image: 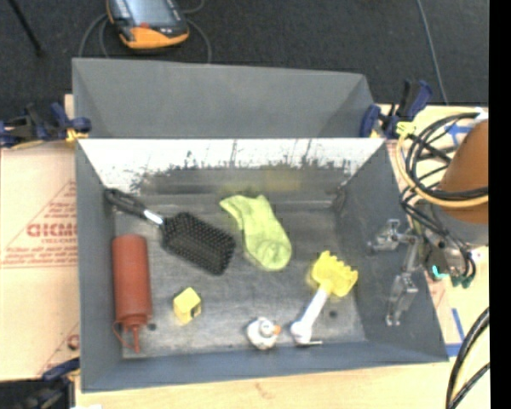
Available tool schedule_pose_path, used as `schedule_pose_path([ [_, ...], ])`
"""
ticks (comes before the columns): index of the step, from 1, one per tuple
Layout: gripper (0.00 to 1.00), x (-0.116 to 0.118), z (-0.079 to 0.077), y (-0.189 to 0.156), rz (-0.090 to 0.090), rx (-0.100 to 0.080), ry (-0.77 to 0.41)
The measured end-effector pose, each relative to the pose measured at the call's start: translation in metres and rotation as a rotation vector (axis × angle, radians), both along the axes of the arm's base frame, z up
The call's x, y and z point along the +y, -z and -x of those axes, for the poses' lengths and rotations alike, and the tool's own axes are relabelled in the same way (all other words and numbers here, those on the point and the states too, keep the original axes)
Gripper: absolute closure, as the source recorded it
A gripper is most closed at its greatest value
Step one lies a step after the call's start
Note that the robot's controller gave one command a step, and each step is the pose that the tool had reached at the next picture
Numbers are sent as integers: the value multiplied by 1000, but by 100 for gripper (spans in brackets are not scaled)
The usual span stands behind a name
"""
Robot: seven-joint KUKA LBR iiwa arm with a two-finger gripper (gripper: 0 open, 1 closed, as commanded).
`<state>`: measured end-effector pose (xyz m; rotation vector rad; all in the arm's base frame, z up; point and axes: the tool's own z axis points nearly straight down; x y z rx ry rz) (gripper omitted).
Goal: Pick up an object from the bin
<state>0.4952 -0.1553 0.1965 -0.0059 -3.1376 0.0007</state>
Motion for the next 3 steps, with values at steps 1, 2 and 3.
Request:
schedule_pose_path([
  [1,0,1,-2,-4,2,-8,-3],
  [2,0,14,-17,38,3,-17,23],
  [3,0,51,-12,89,1,-8,-15],
])
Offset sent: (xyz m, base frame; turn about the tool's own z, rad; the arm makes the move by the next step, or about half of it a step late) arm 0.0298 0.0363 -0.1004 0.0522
